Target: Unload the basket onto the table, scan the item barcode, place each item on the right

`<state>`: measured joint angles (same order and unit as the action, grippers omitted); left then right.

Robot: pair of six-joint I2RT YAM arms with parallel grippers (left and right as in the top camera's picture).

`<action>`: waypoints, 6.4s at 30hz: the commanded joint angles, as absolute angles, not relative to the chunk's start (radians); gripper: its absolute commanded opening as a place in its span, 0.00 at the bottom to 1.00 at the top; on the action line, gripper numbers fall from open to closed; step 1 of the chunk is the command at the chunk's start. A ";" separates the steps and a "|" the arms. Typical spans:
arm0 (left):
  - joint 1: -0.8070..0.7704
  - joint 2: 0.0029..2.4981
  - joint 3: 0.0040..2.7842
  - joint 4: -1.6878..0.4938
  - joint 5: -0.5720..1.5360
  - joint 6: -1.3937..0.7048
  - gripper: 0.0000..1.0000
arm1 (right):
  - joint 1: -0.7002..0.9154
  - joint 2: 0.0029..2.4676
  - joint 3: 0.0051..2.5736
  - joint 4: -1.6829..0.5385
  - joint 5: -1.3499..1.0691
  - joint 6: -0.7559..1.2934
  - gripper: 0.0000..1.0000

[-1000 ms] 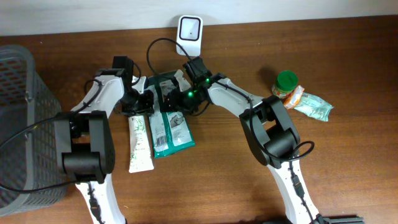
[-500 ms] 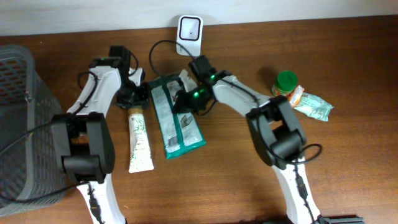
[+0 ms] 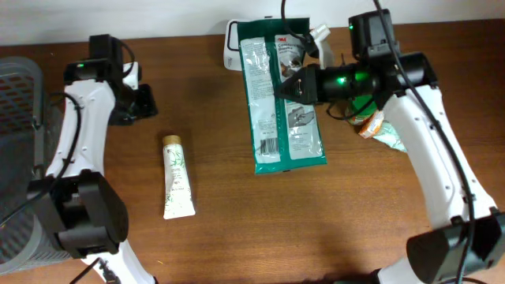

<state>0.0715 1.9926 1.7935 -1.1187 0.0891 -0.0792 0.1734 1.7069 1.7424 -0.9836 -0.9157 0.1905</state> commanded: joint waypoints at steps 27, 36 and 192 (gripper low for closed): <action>0.093 1.983 1.809 -1.119 -0.008 -0.074 0.99 | 0.478 2.385 1.964 0.440 0.078 -1.069 0.04; 0.093 1.983 1.809 -1.120 -0.008 -0.074 0.99 | 0.485 2.473 1.964 0.513 -0.050 -1.122 0.04; -0.138 1.757 1.085 -0.822 -0.102 -0.418 0.00 | 0.411 2.006 1.434 -0.512 -0.317 0.450 0.19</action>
<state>-0.1493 1.7180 1.0241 -0.7345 -0.0708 -0.3981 0.4103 2.0022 1.4395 -0.5083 -0.3283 0.4496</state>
